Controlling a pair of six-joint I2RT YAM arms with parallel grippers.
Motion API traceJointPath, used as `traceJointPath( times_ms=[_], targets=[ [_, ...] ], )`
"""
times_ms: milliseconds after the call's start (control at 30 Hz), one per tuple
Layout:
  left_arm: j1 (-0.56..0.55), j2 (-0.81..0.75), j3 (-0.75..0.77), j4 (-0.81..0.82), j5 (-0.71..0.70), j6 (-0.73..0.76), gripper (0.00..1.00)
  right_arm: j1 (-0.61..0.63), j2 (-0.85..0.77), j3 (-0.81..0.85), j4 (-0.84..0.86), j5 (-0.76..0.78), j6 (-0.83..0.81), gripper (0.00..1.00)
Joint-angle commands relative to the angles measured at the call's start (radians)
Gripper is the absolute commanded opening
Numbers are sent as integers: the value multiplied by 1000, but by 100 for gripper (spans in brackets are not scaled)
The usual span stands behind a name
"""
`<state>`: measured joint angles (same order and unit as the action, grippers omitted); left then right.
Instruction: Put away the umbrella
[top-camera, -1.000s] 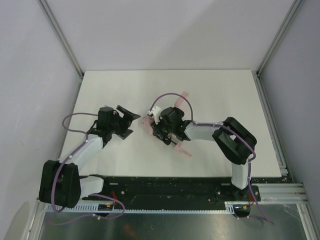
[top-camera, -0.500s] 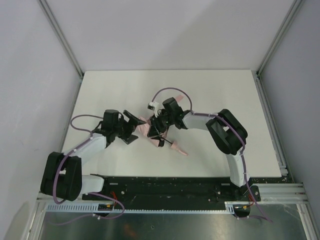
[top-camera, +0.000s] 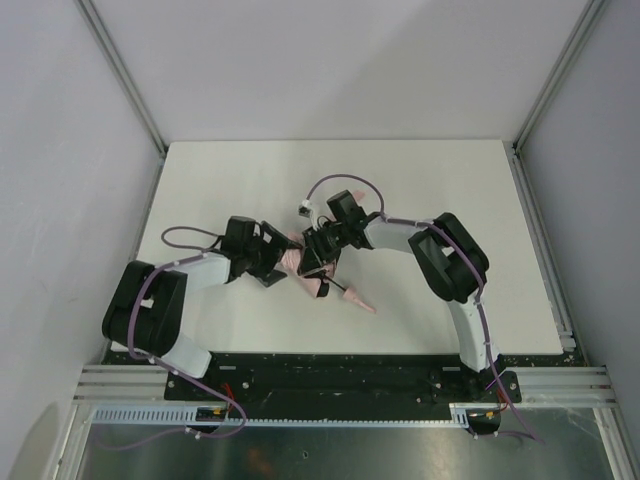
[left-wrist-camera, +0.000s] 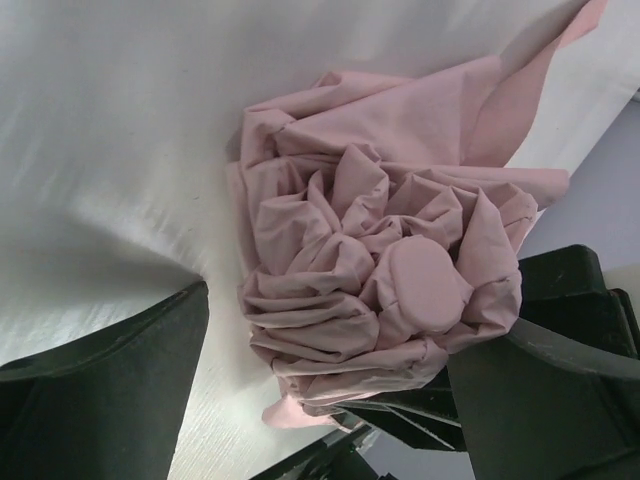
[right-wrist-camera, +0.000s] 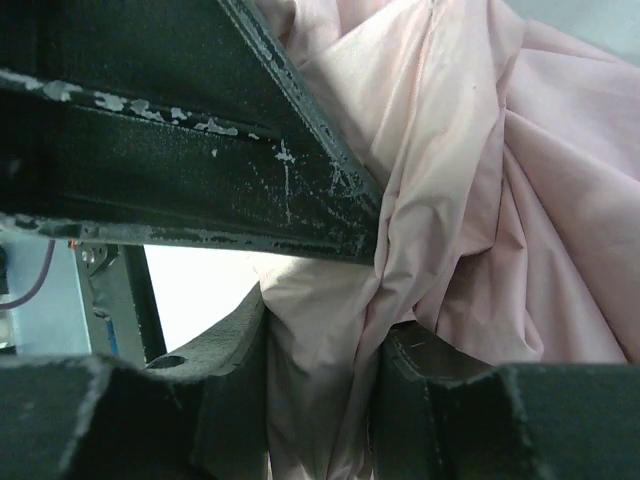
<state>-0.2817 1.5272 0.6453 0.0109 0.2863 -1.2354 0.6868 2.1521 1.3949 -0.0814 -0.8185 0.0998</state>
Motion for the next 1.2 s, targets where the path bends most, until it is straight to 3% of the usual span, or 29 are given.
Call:
traceJointPath(
  times_ms=[0,167,367,500,667,733,867,967,1167],
  targets=[
    [-41,80,0,-19,-107,-9,96,16,106,-41,-308,44,7,0],
    [-53,133,2,-17,-154,-2,80,7,102,22,-364,2,-31,0],
    [-58,175,7,-17,-177,29,37,1,96,111,-432,-13,-57,1],
    [-60,166,-7,-17,-183,44,15,-2,49,160,-472,77,-57,20],
    [-68,150,-13,-18,-180,48,8,-5,-64,206,-506,250,-48,60],
    [-71,144,-13,-22,-179,51,7,-1,-129,219,-528,332,-56,71],
    [-72,133,-11,-39,-166,46,5,60,-299,146,-487,577,-89,80],
    [-73,133,-4,-59,-145,38,2,176,-392,31,-384,878,-120,85],
    [-73,138,-3,-99,-122,12,0,351,-382,-111,-175,1241,-155,87]
  ],
)
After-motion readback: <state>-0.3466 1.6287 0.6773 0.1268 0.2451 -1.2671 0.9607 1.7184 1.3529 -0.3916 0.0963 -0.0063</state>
